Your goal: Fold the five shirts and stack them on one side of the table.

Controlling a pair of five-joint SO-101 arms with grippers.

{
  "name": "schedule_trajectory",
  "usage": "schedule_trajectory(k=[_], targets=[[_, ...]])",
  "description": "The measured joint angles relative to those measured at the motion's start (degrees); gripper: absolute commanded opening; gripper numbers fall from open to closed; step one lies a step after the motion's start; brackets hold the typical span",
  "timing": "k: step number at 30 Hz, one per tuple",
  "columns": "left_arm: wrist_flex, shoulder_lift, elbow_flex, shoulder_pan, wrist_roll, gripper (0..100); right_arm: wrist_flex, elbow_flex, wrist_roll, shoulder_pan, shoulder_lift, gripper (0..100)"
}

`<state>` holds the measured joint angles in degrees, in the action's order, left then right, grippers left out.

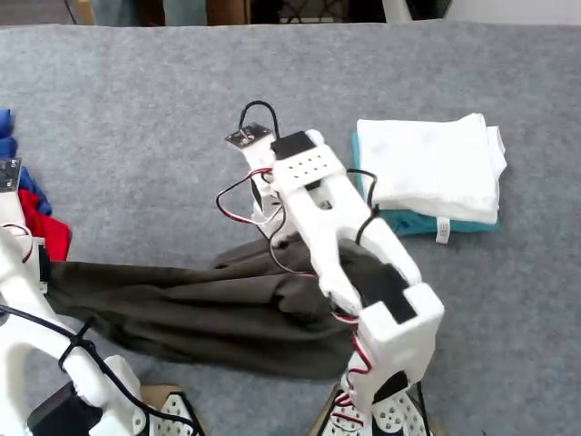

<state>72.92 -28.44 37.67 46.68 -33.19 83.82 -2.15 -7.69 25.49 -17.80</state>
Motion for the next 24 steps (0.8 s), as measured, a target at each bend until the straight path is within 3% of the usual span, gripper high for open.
schedule_trajectory(k=[5, 24], targets=[[0.00, 0.00, 0.00, 0.00, 0.00, 3, -3.34, 0.35, 3.08, 0.00, -2.20, 15.1], [1.32, 0.00, 0.00, 0.00, 0.00, 3, -6.15, 1.05, 4.92, -3.34, -7.38, 18.3]])
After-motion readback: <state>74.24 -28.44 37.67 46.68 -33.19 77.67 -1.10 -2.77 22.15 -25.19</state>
